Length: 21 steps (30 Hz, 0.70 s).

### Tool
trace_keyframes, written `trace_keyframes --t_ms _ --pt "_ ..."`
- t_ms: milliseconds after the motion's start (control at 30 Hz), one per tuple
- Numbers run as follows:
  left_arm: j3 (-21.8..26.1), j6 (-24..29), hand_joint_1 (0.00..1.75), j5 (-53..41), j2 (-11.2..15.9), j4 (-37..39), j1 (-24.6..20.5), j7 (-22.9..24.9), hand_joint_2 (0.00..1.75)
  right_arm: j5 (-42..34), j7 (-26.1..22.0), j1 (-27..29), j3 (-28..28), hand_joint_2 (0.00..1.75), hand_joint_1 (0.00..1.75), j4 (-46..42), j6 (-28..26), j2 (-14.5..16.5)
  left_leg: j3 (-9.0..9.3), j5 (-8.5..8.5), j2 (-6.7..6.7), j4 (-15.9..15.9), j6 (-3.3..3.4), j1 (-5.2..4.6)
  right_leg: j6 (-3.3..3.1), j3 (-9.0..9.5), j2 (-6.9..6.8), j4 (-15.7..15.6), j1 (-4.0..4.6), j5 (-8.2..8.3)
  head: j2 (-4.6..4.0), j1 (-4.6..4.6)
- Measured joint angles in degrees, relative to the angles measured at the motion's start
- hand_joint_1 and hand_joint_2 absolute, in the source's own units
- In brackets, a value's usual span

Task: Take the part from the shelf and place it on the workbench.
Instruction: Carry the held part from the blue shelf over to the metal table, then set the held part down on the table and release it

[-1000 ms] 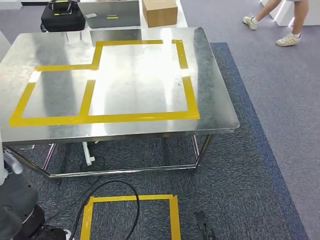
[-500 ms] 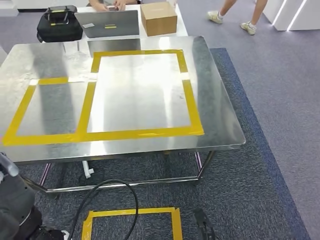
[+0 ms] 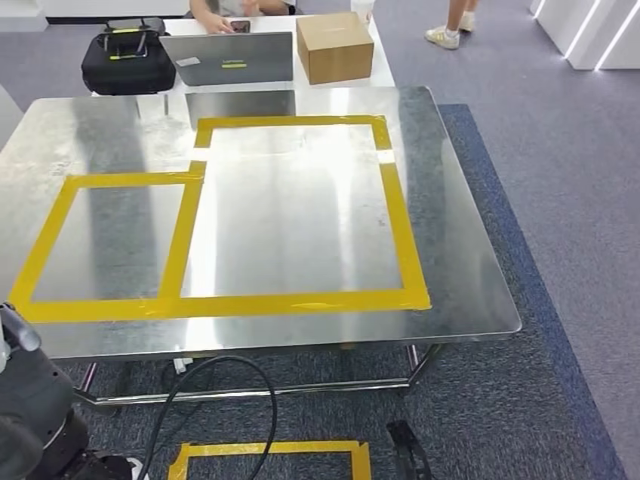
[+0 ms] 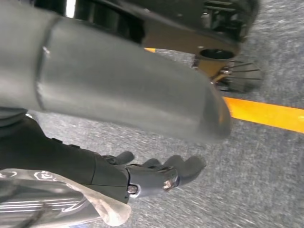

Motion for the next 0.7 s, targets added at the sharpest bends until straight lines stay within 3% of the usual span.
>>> trace_keyframes --t_ms 100,167,200,267,300,333,400,467,600,633,700 --pt "0.0 0.7 1.75 -1.1 0.0 0.0 0.0 -0.1 1.75 0.0 0.0 -0.2 -0.1 0.00 0.00 0.0 0.0 0.1 -0.49 -0.15 0.15 2.4 -0.86 -0.05 -0.77 1.90 0.06 -0.6 -0.43 -0.32 0.01 -0.07" --pt "0.0 2.8 1.75 -4.3 0.2 0.0 0.1 0.2 1.75 0.0 0.0 -0.2 -0.1 0.00 0.00 0.0 0.0 0.1 -3.71 -1.53 0.30 8.2 -1.50 0.14 -1.21 3.28 0.02 -0.9 -0.57 -1.04 0.01 -0.26" --pt "0.0 4.1 1.75 -6.6 0.5 0.0 0.3 0.4 1.75 0.0 0.0 -0.2 -0.1 0.00 0.00 0.0 0.0 0.1 -5.93 -3.06 0.32 11.5 -1.76 0.25 -1.33 3.86 0.00 -1.0 -0.57 -1.47 0.01 -0.32" --pt "0.3 6.3 1.75 -11.1 1.3 0.0 0.7 1.5 1.75 0.0 0.0 -0.1 -0.2 0.00 0.00 0.0 0.2 0.1 -9.31 -5.51 0.34 14.9 -2.00 0.35 -1.33 5.06 0.04 -1.0 -0.56 -2.41 0.01 -0.31" --pt "0.6 6.9 1.75 -13.2 2.0 0.0 0.8 2.3 1.75 0.0 0.0 -0.1 -0.3 0.00 0.00 0.0 0.4 0.1 -9.88 -5.16 0.35 14.1 -1.98 0.36 -1.29 5.77 0.10 -1.0 -0.56 -2.94 0.01 -0.30" --pt "1.1 7.2 1.75 -15.5 2.8 0.0 0.7 3.3 1.75 0.1 -0.1 -0.1 -0.4 0.00 0.00 0.0 0.8 0.1 -9.71 -3.20 0.36 11.7 -1.87 0.34 -1.20 6.54 0.17 -1.0 -0.56 -3.53 0.01 -0.31" --pt "2.7 7.6 1.75 -20.7 4.7 0.2 0.2 5.5 1.75 0.3 -0.1 -0.1 -0.4 0.00 0.00 0.0 1.6 0.1 -8.66 2.51 0.39 5.4 -1.41 0.14 -0.82 7.83 0.25 -0.9 -0.52 -4.68 0.00 -0.28" --pt "4.5 10.1 1.75 -29.7 6.6 1.6 -1.6 8.3 1.75 1.3 0.0 -0.1 -0.5 0.00 0.00 0.0 2.4 0.1 -8.10 5.44 0.42 2.1 -0.78 -0.25 -0.24 7.97 0.14 -1.0 -0.46 -5.57 0.00 -0.27" --pt "7.8 17.6 1.75 -52.0 9.6 9.8 -9.2 15.0 1.75 3.7 0.0 -0.8 0.1 0.00 0.00 0.0 3.8 0.1 -7.48 6.15 0.34 0.9 0.34 -0.27 0.79 8.04 -0.14 -1.0 -0.42 -6.71 0.01 -0.19" --pt "8.4 18.7 1.75 -55.4 10.1 12.8 -11.6 16.7 1.75 4.1 0.3 -1.1 0.3 0.00 0.00 0.0 4.3 0.0 -7.24 6.24 0.36 0.4 0.56 -0.12 1.03 7.23 -0.11 0.6 -0.42 -7.58 0.01 -0.13" --pt "9.4 19.9 1.75 -59.8 11.0 20.2 -17.0 20.0 1.75 4.9 1.5 -1.9 0.7 0.00 0.00 0.0 5.7 -0.1 -7.01 6.19 0.41 0.1 0.86 -0.01 1.41 3.39 -0.07 7.0 -0.49 -10.23 0.01 -0.03"
